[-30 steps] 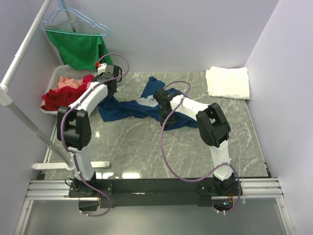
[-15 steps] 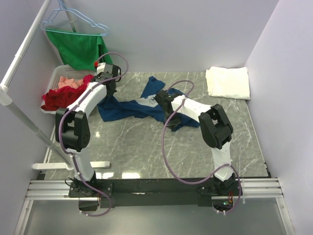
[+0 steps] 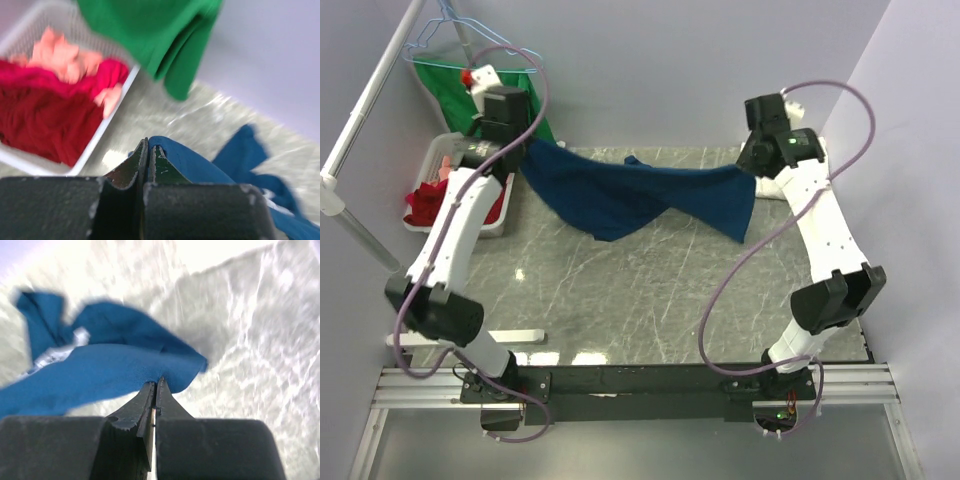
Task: Fold and stack the t-shirts
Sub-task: Flatten the tshirt out
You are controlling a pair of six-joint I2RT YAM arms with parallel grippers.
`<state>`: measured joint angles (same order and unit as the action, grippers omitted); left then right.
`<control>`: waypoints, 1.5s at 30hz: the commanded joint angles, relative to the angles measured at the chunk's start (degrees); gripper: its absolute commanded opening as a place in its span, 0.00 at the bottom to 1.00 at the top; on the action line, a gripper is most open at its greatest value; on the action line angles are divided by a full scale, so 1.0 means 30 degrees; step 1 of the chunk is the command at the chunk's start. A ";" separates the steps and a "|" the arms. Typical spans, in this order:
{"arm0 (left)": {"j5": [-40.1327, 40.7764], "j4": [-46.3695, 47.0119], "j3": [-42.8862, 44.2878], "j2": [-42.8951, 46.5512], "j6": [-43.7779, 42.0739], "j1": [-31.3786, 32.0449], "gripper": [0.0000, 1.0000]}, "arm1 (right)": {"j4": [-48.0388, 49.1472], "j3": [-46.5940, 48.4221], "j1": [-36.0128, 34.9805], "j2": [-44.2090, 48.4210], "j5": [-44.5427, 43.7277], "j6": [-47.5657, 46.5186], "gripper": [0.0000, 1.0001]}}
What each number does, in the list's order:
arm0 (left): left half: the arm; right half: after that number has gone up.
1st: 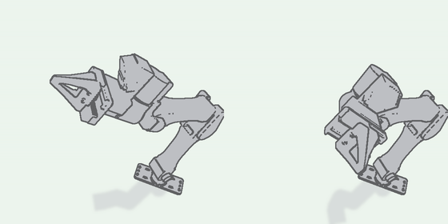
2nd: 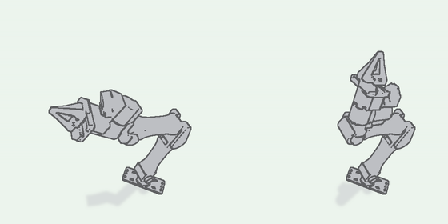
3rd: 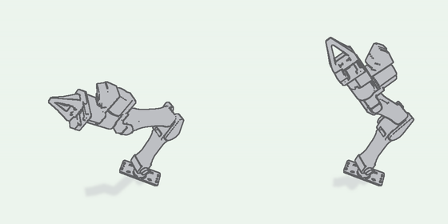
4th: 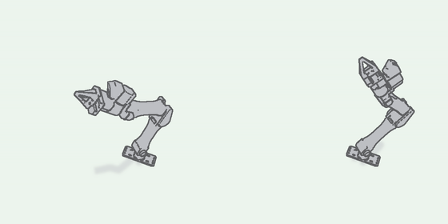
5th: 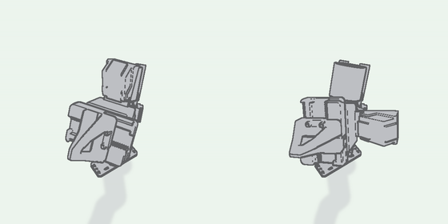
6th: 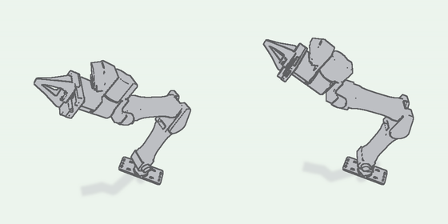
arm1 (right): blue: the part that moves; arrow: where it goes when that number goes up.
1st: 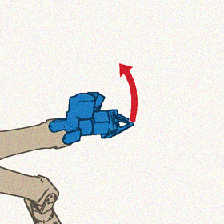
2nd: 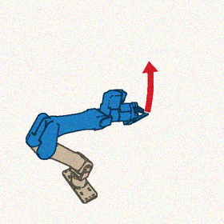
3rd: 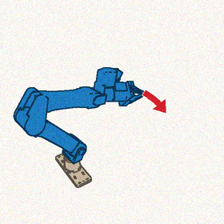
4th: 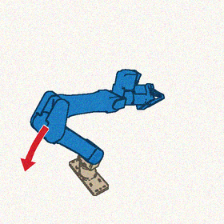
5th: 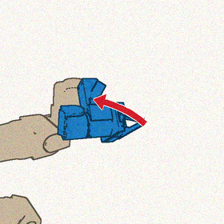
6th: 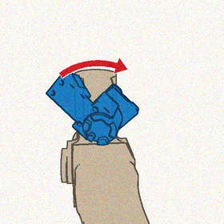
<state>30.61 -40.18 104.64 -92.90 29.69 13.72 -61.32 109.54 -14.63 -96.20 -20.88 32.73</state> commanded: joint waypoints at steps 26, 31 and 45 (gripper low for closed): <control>-0.8770 0.8822 0.1478 1.1984 -0.4477 -0.0060 0.01 | 0.7665 0.0141 -0.0161 0.9392 0.3504 -0.4085 0.00; -0.7803 0.9292 0.1304 1.0027 -0.4508 -0.0060 0.01 | 0.8543 -0.0885 -0.0161 0.8428 0.3329 -0.3558 0.00; -0.5606 1.0789 0.5601 -0.1224 -0.3832 -0.0089 0.01 | 0.9805 0.1221 0.0102 0.1162 0.3300 -0.2267 0.00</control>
<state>10.63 -9.17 112.86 -93.32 17.89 13.72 -34.83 108.01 -14.74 -93.49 -10.70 25.08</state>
